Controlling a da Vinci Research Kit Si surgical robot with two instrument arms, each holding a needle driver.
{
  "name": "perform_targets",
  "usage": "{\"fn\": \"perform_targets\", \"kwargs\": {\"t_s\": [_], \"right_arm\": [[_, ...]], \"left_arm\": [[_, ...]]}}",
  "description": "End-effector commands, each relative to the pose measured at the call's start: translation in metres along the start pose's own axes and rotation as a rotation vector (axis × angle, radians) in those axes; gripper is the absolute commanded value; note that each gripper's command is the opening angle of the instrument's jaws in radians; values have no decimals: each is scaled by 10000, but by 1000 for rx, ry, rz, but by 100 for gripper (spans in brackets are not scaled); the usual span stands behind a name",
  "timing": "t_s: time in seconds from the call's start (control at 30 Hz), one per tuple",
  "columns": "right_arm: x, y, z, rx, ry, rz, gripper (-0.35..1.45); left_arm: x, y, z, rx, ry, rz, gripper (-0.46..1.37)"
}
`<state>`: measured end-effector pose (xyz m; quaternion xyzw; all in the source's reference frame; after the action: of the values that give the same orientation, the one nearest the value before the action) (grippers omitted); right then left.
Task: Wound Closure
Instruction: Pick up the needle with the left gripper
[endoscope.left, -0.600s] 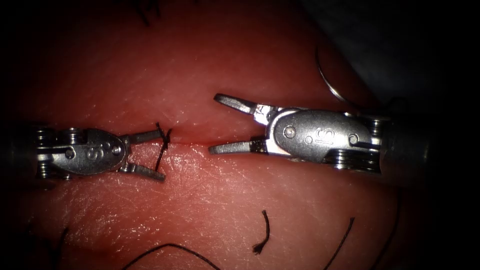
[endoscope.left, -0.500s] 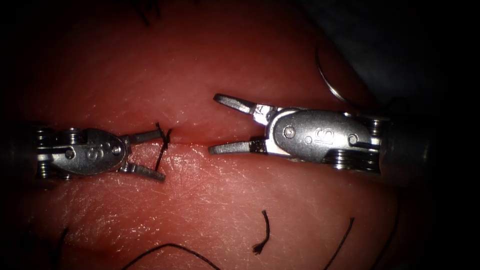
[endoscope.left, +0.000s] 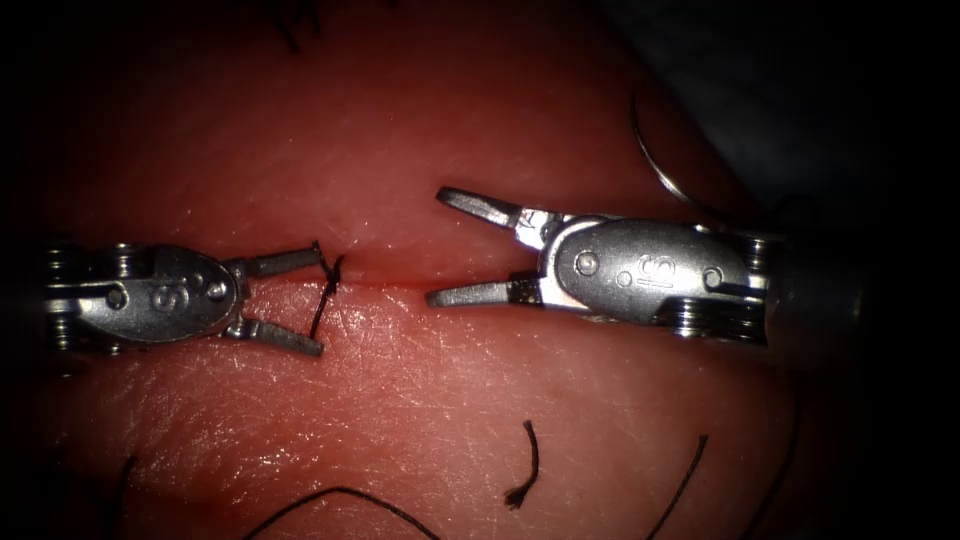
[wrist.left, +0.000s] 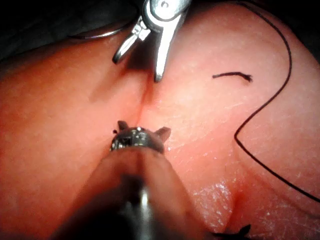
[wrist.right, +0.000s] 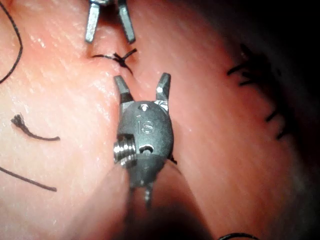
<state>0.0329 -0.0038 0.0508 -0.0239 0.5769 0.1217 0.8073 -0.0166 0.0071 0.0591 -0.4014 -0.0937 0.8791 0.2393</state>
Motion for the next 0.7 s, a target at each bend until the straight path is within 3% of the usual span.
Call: {"fn": "perform_targets", "kwargs": {"t_s": [0.03, 0.27, 0.37, 0.7], "right_arm": [[-1, 1, -1, 5, 1, -1, 112], [-15, 2, -5, 12, 3, -11, 115], [-21, -4, -6, 16, -30, -18, 120], [-31, -40, -17, 46, -75, -51, 119]], "left_arm": [[4, 0, -3, 3, -2, 2, 43], [29, -8, -19, 16, 3, -10, 44], [42, -17, -23, 21, -1, -12, 44], [88, -36, -19, 24, -8, 18, 45]]}}
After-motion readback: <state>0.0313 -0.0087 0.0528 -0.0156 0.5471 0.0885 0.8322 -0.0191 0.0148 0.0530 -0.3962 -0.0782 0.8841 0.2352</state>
